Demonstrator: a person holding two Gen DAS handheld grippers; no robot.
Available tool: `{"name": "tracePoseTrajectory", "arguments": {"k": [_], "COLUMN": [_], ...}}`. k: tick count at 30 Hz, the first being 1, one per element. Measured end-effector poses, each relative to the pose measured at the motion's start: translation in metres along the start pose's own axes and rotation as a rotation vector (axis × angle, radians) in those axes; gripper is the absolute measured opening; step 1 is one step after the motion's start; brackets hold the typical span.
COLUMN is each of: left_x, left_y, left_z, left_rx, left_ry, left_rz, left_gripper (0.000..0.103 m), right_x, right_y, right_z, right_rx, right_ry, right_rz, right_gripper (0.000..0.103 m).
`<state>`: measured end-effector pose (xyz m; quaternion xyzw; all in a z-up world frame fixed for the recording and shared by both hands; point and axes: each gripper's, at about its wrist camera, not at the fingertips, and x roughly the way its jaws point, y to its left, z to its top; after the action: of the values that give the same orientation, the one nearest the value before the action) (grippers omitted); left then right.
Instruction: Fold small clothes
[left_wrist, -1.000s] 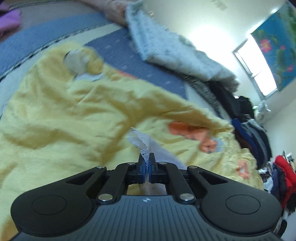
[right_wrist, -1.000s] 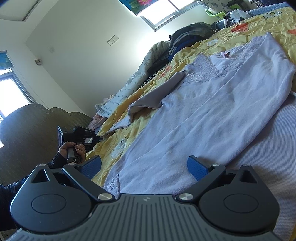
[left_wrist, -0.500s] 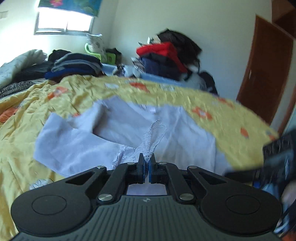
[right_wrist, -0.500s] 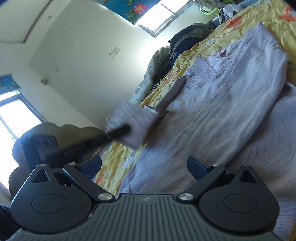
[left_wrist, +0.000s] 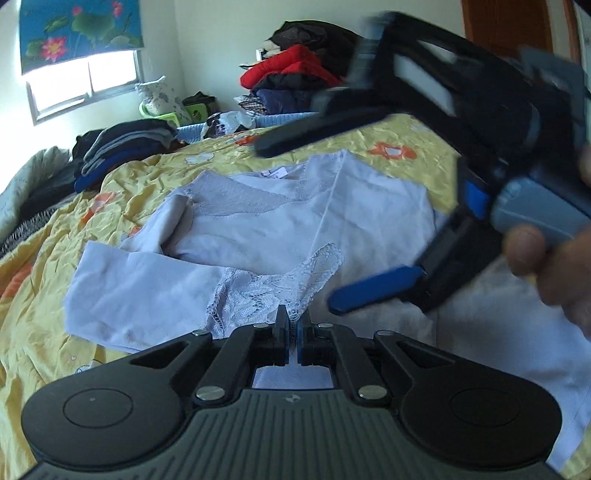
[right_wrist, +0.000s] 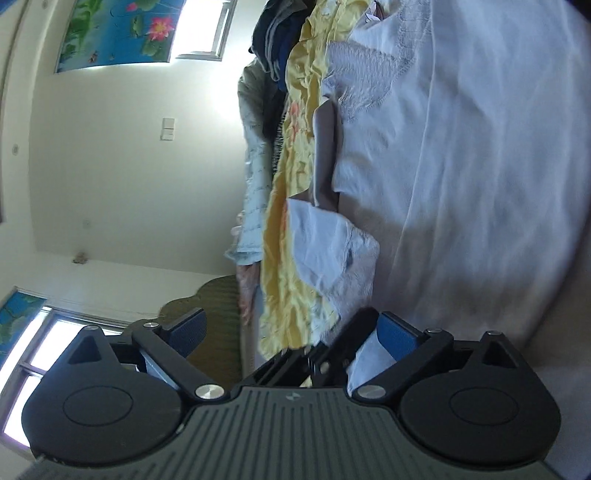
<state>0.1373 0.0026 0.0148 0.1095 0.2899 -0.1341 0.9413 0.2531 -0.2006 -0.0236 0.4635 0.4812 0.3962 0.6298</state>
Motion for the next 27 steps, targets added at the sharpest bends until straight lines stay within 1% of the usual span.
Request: {"name": "tracePoseTrajectory", "arguments": {"k": [1,2,3,4,5,7,9,10,11,13,16,17,19,20,21,22,23,25,27], "left_x": [0.0,-0.001,-0.002,-0.002,-0.003,-0.002,-0.004,-0.007,-0.01,-0.02,-0.035,-0.038,-0.042,-0.043,-0.044,-0.045,-0.046,-0.049,-0.051], "left_y": [-0.002,-0.004,-0.006,-0.007,-0.007,-0.006,-0.005,-0.006,-0.006,-0.006,0.002,0.005,0.013,0.017,0.02,0.023,0.026,0.032,0.036], "left_z": [0.0,-0.001,-0.001,-0.002,-0.002,-0.002,-0.002,-0.002,-0.001,-0.001,-0.005,-0.006,-0.009,-0.01,-0.011,-0.011,-0.009,-0.006,-0.004], "left_rx": [0.015,0.026,0.042,0.052,0.057,0.048,0.051,0.06,0.068,0.076,0.054,0.043,0.019,0.011,0.001,-0.011,-0.025,-0.059,-0.083], "left_ry": [-0.007,-0.013,-0.019,-0.026,-0.031,-0.028,-0.034,-0.029,-0.017,-0.009,-0.002,-0.001,0.0,-0.006,-0.022,-0.037,-0.041,-0.058,-0.083], "left_rz": [-0.001,0.002,0.001,0.002,0.003,-0.001,0.009,0.003,-0.009,-0.015,-0.03,-0.032,0.006,0.035,0.069,0.095,0.101,0.094,0.097], "left_gripper": [0.003,0.003,0.003,0.003,0.003,0.003,0.003,0.004,0.005,0.006,0.012,0.02,0.045,0.064,0.075,0.075,0.075,0.075,0.075], "right_x": [0.004,0.009,0.014,0.018,0.021,0.026,0.024,0.023,0.023,0.021,0.019,0.017,0.013,0.009,0.005,-0.002,-0.01,-0.032,-0.06], "right_y": [0.002,0.004,0.004,0.004,0.002,-0.001,-0.005,-0.007,-0.01,-0.015,-0.012,-0.011,-0.007,-0.004,0.001,0.007,0.016,0.033,0.044], "right_z": [0.0,0.001,0.001,0.002,0.001,-0.001,-0.001,0.0,0.0,0.001,-0.002,-0.001,0.002,0.005,0.008,0.011,0.015,0.018,0.014], "right_rx": [-0.007,-0.007,-0.003,0.001,0.005,0.014,0.017,0.029,0.04,0.036,0.006,0.006,0.01,0.015,0.019,0.019,0.019,-0.004,-0.028], "right_ry": [-0.008,-0.009,-0.007,-0.009,-0.006,0.0,-0.014,-0.025,-0.031,-0.032,-0.037,-0.04,-0.05,-0.056,-0.068,-0.081,-0.099,-0.137,-0.174], "right_rz": [-0.018,-0.049,-0.09,-0.124,-0.133,-0.161,-0.17,-0.177,-0.173,-0.163,-0.159,-0.143,-0.118,-0.093,-0.067,-0.036,0.007,0.097,0.164], "right_gripper": [0.091,0.084,0.082,0.075,0.07,0.064,0.054,0.034,0.007,0.007,0.007,0.007,0.007,0.007,0.007,0.007,0.007,0.007,0.007]}}
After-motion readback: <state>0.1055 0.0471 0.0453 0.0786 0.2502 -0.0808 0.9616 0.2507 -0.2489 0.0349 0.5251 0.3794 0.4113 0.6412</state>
